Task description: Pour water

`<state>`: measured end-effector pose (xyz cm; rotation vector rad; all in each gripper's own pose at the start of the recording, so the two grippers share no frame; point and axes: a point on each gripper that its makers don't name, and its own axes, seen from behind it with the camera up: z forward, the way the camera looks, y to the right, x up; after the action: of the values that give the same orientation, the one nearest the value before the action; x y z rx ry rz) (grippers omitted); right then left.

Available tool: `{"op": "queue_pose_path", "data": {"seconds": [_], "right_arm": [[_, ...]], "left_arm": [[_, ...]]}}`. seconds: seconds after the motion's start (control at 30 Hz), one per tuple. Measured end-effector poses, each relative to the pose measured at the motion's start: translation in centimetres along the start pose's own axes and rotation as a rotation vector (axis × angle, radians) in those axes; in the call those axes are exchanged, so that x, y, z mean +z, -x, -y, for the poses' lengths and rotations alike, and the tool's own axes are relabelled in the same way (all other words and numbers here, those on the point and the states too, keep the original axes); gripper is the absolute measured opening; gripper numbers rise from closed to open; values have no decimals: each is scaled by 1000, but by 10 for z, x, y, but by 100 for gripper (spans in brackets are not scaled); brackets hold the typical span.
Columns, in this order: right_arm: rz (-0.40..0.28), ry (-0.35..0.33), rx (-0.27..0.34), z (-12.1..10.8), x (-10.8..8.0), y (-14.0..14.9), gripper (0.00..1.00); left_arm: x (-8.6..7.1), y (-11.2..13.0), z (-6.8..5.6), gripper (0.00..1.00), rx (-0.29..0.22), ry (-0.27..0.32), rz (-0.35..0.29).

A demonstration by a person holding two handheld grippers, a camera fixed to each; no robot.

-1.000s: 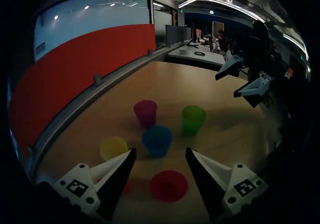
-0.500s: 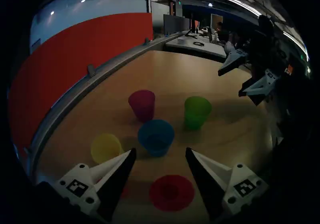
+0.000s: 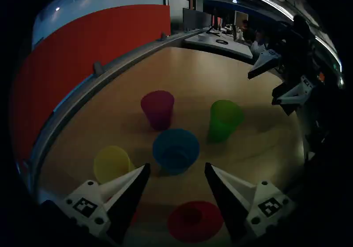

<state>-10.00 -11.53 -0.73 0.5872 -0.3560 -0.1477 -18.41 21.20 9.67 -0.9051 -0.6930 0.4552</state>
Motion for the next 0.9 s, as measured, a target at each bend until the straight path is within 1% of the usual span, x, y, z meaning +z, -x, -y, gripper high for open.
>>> {"op": "queue_pose_path", "data": {"seconds": [0.37, 0.77, 0.9], "right_arm": [[1, -4, 5, -4, 5, 1, 99], [2, -4, 6, -7, 8, 2, 100], [5, 0, 9, -10, 7, 4, 100]], "left_arm": [[16, 2, -1, 91, -2, 10, 32], [31, 3, -4, 91, -3, 21, 44], [34, 2, -3, 91, -12, 22, 41]]}}
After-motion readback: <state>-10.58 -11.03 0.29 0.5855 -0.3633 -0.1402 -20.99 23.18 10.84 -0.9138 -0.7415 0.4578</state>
